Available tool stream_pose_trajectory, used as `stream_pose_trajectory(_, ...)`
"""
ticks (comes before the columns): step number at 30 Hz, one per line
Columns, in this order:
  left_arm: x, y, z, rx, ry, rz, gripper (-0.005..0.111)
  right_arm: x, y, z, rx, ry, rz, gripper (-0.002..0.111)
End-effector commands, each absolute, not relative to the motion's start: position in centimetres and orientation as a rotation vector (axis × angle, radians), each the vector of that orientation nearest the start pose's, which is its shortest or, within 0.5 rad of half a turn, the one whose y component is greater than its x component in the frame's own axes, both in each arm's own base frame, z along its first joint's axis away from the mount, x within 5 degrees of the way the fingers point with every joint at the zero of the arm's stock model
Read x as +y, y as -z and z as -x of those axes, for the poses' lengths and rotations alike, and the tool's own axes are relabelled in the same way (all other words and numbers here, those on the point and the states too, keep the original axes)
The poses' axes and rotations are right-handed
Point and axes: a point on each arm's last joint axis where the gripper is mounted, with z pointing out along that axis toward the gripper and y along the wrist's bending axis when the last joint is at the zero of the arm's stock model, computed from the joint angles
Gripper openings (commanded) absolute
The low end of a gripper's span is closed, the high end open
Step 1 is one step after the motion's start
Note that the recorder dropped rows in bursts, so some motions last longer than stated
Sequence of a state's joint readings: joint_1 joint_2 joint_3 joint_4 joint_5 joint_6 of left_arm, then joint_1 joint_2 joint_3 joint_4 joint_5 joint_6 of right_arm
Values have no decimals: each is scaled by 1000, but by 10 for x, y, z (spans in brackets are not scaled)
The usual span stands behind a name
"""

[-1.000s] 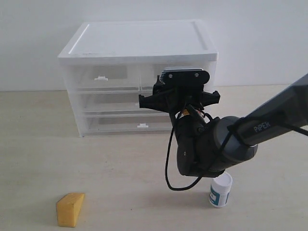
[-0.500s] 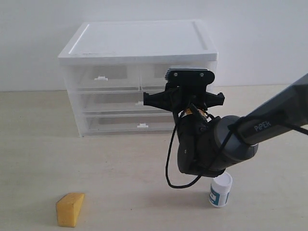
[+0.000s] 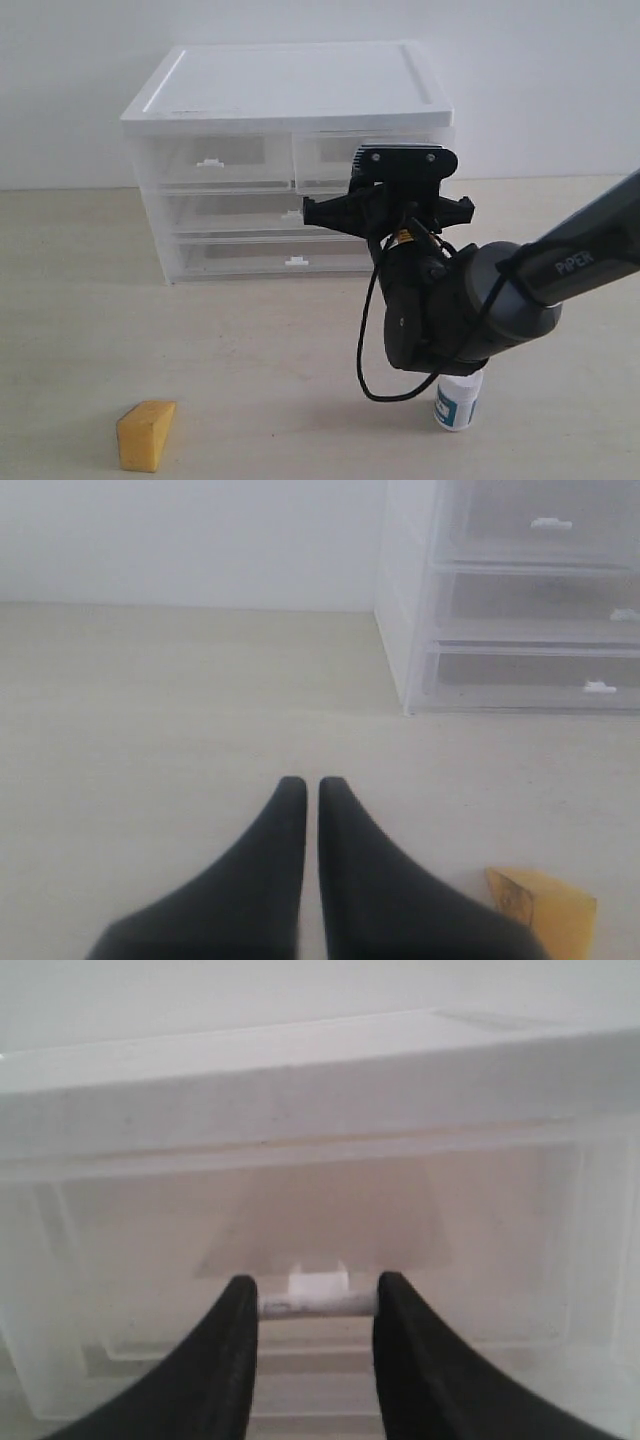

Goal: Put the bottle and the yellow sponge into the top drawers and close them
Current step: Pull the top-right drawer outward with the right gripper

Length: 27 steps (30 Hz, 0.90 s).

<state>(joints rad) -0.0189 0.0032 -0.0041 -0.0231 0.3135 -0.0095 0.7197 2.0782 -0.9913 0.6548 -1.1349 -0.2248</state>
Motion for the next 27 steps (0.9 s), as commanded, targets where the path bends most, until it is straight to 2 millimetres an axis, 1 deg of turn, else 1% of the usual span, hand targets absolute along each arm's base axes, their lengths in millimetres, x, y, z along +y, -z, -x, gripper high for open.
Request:
stream_pose_trajectory(1, -2, -185, -54, 1795, 44, 9, 5, 215, -158, -320, 1592, -194, -17, 0)
stream_pose_trajectory(4, -2, -185, -54, 1795, 44, 9, 5, 217, -162, -307, 1598, -204, -2, 0)
stream_pose_trajectory(7, -2, -185, -54, 1795, 44, 9, 5, 219, -165, -294, 1611, -193, -28, 0)
stream_pose_trajectory(12, -2, -185, -54, 1795, 44, 9, 5, 224, -164, -274, 1631, -193, 30, 0)
stream_pose_trajectory(15, -2, -185, -54, 1795, 44, 9, 5, 225, -164, -262, 1636, -201, 35, 0)
stream_pose_trajectory(18, -2, -185, -54, 1795, 44, 9, 5, 225, -163, -251, 1640, -180, 42, 0)
stream_pose_trajectory(24, -2, -185, -54, 1795, 44, 9, 5, 224, -168, -233, 1652, -200, 58, 0)
stream_pose_trajectory(27, -2, -185, -54, 1795, 44, 9, 5, 226, -167, -225, 1668, -201, 58, 0)
